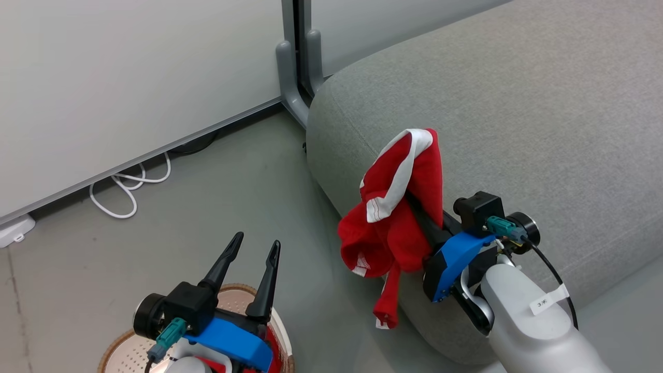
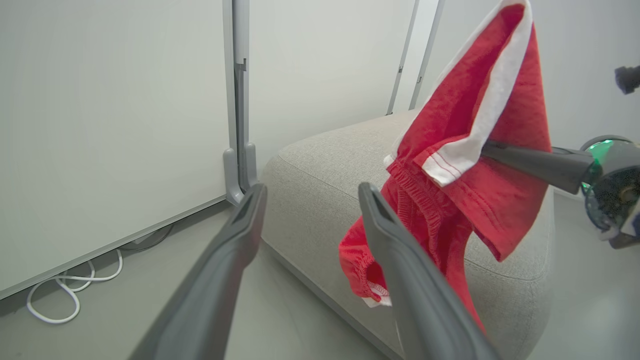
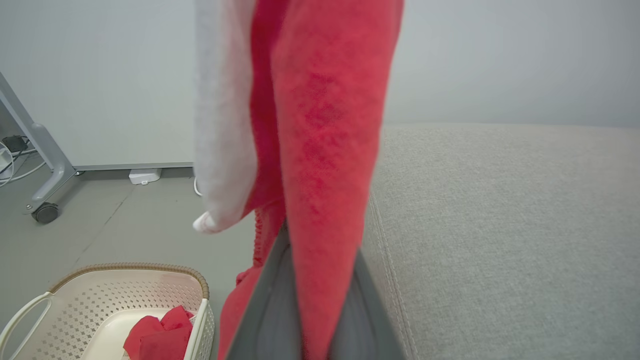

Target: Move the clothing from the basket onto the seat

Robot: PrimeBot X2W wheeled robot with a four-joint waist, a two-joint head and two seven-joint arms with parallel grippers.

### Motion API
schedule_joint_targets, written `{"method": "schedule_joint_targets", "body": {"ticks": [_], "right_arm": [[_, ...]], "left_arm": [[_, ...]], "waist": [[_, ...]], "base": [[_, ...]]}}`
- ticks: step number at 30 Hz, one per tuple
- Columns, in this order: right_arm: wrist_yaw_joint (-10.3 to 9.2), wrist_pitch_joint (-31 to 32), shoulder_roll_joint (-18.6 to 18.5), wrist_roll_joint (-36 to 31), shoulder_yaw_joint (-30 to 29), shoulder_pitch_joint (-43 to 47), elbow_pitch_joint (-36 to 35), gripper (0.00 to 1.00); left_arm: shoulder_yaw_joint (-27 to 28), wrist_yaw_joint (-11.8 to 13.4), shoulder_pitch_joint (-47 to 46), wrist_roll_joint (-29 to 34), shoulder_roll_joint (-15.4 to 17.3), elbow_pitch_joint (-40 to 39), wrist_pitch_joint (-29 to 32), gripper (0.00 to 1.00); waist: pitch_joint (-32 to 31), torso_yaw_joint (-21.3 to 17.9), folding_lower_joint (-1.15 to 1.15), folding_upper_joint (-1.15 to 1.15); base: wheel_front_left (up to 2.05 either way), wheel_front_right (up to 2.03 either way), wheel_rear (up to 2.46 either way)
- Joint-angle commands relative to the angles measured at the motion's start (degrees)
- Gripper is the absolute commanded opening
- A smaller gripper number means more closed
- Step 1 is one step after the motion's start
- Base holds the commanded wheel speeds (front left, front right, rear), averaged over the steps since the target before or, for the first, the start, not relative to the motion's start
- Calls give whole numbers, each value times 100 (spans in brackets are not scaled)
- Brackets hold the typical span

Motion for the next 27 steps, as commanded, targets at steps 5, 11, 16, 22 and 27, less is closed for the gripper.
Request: {"method": "schedule_joint_targets", "body": {"ticks": [5,11,16,22,27], "right_arm": [[1,-21,23,-27,-45,84,-27,0],[1,-21,28,-46,-142,124,-50,0],[1,-21,43,-27,-245,139,-99,0],[1,-21,-46,144,-479,-262,-174,0],[1,34,-363,298,-796,-946,-232,0]], "left_arm": [[-19,-15,-49,-12,35,-14,-15,100],[-55,-16,-66,-18,68,-24,-15,100],[-37,-16,-88,-17,70,-32,-15,100],[-61,-16,-161,19,124,-73,-15,100],[-141,-16,-330,74,255,-164,-15,100]], "waist": [[-10,-94,0,0],[5,-67,0,0],[39,-26,0,0],[213,16,0,0],[565,95,0,0]], "base": [[0,0,0],[0,0,0],[0,0,0],[0,0,0],[0,0,0]]}}
